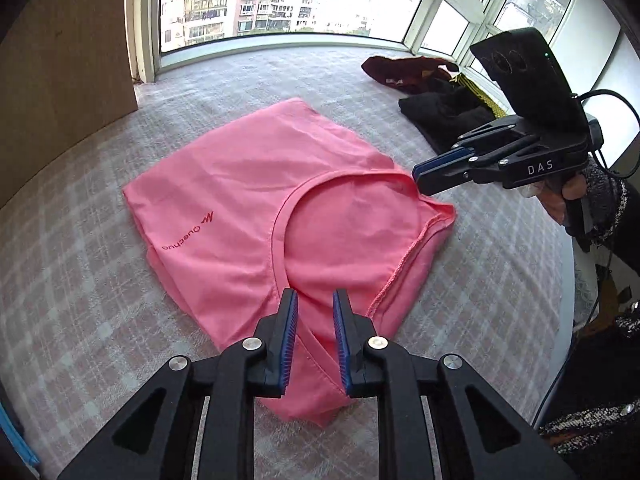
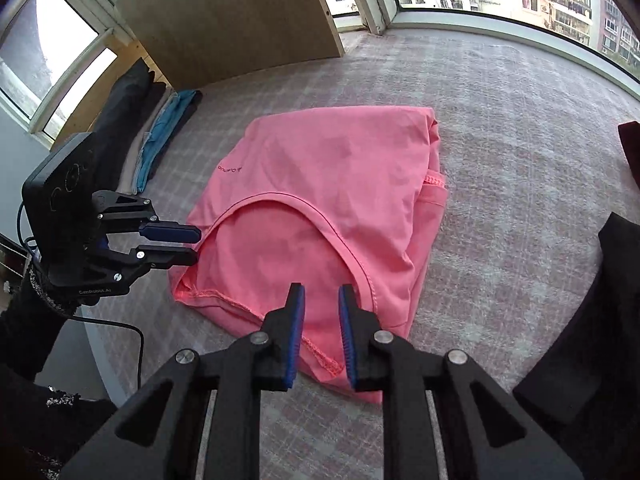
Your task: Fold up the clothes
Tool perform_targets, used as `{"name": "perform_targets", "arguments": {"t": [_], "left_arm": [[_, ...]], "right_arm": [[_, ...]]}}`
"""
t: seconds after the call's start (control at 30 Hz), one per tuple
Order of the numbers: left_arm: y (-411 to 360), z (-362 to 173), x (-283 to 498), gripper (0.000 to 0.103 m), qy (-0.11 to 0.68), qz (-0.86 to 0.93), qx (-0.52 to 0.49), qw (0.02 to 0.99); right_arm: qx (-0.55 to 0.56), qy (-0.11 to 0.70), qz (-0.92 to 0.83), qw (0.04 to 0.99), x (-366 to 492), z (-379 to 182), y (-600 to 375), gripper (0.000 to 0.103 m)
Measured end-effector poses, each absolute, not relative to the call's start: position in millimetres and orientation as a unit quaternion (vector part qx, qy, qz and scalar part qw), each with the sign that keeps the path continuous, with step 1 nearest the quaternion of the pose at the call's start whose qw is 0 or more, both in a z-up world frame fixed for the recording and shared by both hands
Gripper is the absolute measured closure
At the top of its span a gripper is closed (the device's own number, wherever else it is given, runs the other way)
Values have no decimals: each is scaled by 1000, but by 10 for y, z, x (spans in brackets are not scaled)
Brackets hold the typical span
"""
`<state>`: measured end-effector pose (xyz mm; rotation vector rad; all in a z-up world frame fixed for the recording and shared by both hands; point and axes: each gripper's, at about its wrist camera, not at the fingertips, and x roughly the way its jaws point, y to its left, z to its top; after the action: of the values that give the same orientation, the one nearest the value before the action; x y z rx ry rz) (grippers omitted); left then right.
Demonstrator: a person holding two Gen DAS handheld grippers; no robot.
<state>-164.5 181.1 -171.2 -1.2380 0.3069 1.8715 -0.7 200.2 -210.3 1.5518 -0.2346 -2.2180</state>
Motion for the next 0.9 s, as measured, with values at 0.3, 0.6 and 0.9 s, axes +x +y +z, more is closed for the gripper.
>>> {"name": "perform_targets", "arguments": {"t": [0.3, 0.6, 0.9], "left_arm": [[1796, -1719, -1786, 76, 110, 737, -517, 421], [2116, -1355, -2014, 72, 162, 743, -486, 431], [1027, -1522, -2427, 69, 73, 788, -526, 311]], "right_arm": [[548, -130, -799, 210, -220, -1794, 2443, 85], [561, -199, -778, 201, -1387, -2054, 2592, 85], [572, -178, -783, 167, -1495, -2151, 2601, 86]]}}
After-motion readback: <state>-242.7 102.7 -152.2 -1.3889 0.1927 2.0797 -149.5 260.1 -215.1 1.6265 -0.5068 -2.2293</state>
